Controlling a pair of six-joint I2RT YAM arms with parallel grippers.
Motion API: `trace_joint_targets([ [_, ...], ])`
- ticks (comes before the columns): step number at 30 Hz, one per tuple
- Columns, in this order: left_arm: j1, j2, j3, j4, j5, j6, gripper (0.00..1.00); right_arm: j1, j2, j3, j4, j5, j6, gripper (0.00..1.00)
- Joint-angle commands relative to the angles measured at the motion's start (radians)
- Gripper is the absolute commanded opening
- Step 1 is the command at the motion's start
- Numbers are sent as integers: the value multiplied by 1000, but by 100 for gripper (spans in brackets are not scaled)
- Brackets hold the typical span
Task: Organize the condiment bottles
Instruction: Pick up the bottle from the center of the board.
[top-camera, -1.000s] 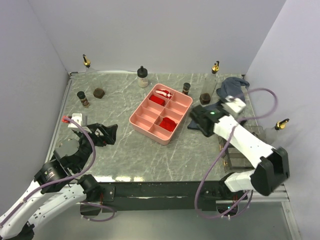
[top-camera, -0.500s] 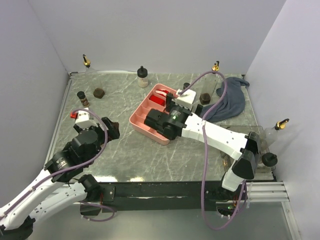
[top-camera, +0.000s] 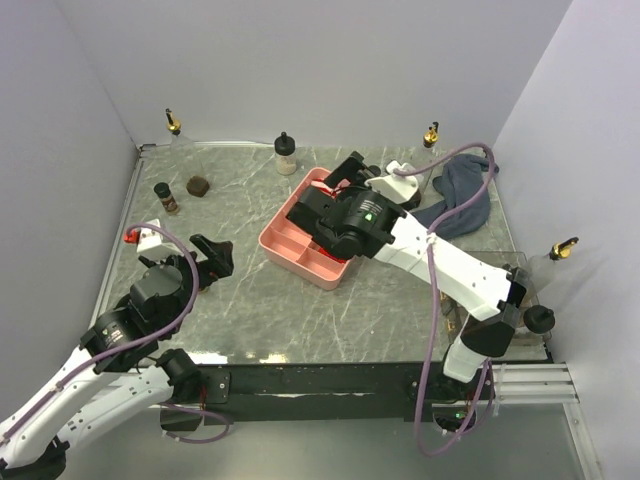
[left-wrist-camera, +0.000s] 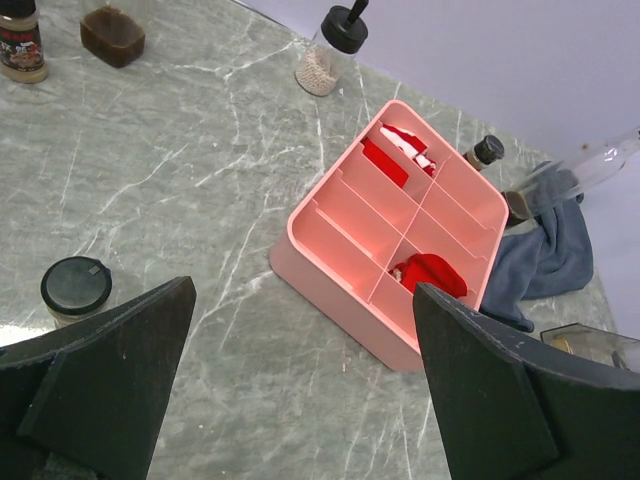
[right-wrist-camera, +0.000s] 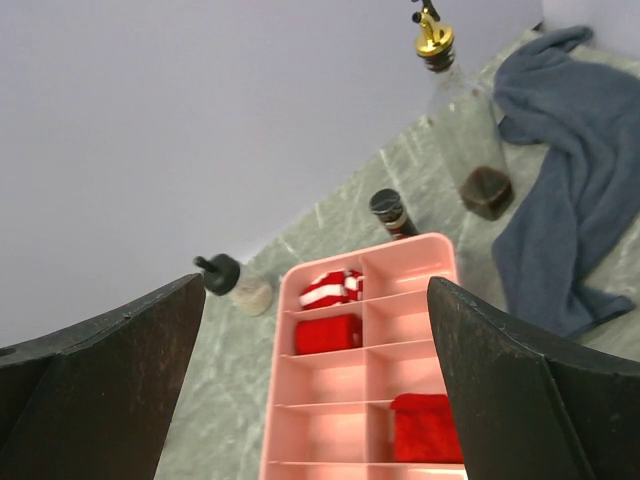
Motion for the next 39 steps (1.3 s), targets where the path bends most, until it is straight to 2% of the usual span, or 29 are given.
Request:
trace_joint_targets([
  [1,-3,4,7,34,23,3,97,28,-117,57,-78,288,148,100],
  [5,-1,16,28,6,35,6,97,50,-147,218,-78,288,2,100],
  [7,-1,13,35,-6,31,-5,97,57,-157,229,-74,243,-58,100],
  [8,-1,10,33,-3,32,-7,97,59,-170,224,-14,204,-97,100],
  [9,-1,7,29,3,37,-7,97,57,-170,217,62,161,-322,100],
  [10,-1,-4,24,18,41,-5,97,48,-179,188,192,-11,-528,100],
  [11,-1,-8,21,27,53,-2,97,30,-253,107,678,-213,-820,100],
  [12,-3,-13,19,31,61,-1,97,-1,-319,-23,881,-476,-1273,100],
  [13,-1,-14,22,35,64,4,97,-45,-384,-253,987,-719,-1300,100],
  [14,-1,-14,24,34,67,4,97,-55,-486,-351,1170,-861,-1302,100],
  [15,-1,-14,30,31,64,6,97,-55,-512,-442,1208,-858,-1326,100],
  [18,-1,-7,53,-14,25,-14,97,-75,-492,-412,1068,-819,-1302,100],
  [21,-1,7,55,-75,-54,-68,97,-125,-489,-444,997,-992,-1302,100],
  [25,-1,70,16,-133,-179,-167,97,-134,-535,-596,977,-1132,-1259,100],
  [28,0,155,-4,-154,-196,-241,97,-139,-581,-697,959,-1224,-1185,100],
  [32,14,272,-28,-176,-232,-347,99,-139,-673,-854,1032,-1309,-1136,99],
  [35,86,334,-54,-131,-183,-373,96,-141,-703,-902,1023,-1304,-1122,98],
  [39,279,372,-97,-20,-54,-309,90,-141,-752,-952,1043,-1315,-1118,97],
])
